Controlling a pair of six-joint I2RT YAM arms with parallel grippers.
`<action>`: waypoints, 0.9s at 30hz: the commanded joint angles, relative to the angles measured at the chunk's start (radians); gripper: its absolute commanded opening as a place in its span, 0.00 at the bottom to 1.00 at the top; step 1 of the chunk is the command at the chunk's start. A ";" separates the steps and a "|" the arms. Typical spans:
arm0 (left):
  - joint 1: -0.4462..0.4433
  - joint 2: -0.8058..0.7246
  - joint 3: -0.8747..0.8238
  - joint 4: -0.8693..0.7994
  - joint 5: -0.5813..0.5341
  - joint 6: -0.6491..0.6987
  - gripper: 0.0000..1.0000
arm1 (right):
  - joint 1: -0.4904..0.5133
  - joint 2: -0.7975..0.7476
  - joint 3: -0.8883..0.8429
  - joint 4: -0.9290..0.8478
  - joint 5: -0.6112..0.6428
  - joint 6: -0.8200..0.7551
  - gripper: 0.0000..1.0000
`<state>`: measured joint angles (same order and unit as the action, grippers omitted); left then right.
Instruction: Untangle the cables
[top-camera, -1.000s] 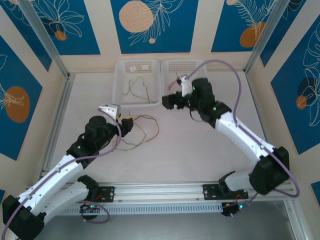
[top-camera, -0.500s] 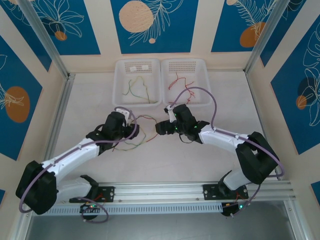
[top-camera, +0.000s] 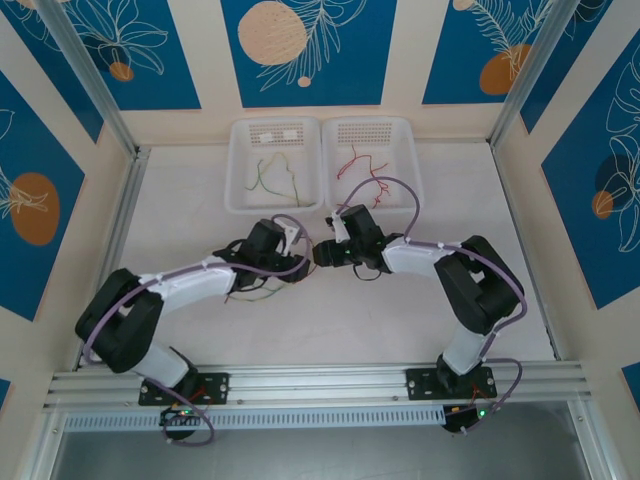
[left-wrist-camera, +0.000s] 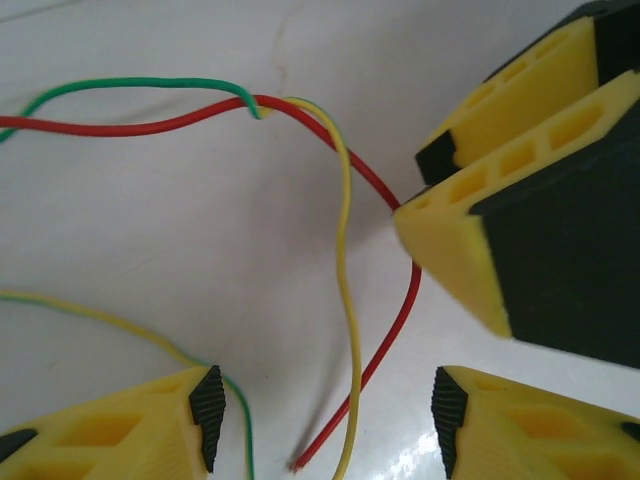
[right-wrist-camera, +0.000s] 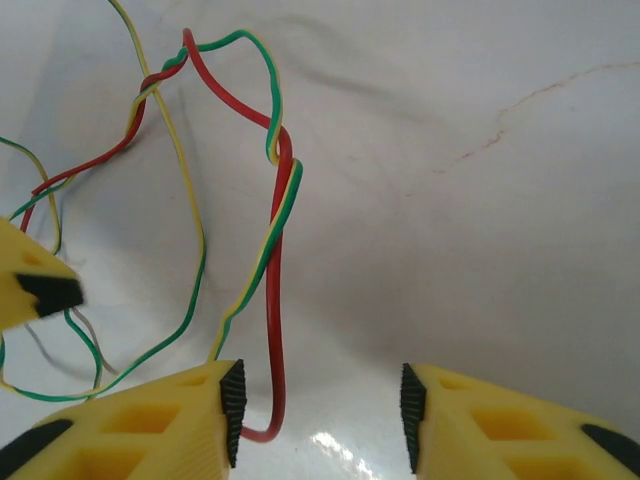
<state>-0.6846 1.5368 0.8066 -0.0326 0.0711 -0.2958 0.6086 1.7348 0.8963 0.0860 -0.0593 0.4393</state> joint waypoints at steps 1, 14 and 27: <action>-0.018 0.081 0.054 -0.003 -0.003 0.039 0.57 | 0.005 0.021 0.024 0.039 -0.034 0.022 0.41; -0.024 0.127 0.085 -0.034 -0.051 0.045 0.00 | 0.004 0.032 0.021 0.044 -0.038 0.007 0.08; -0.025 -0.309 -0.029 -0.002 0.036 0.088 0.00 | 0.017 -0.296 -0.207 0.313 -0.031 -0.023 0.40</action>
<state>-0.6987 1.3064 0.8162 -0.0582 0.0574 -0.2386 0.6155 1.5639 0.7406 0.2508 -0.0883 0.4358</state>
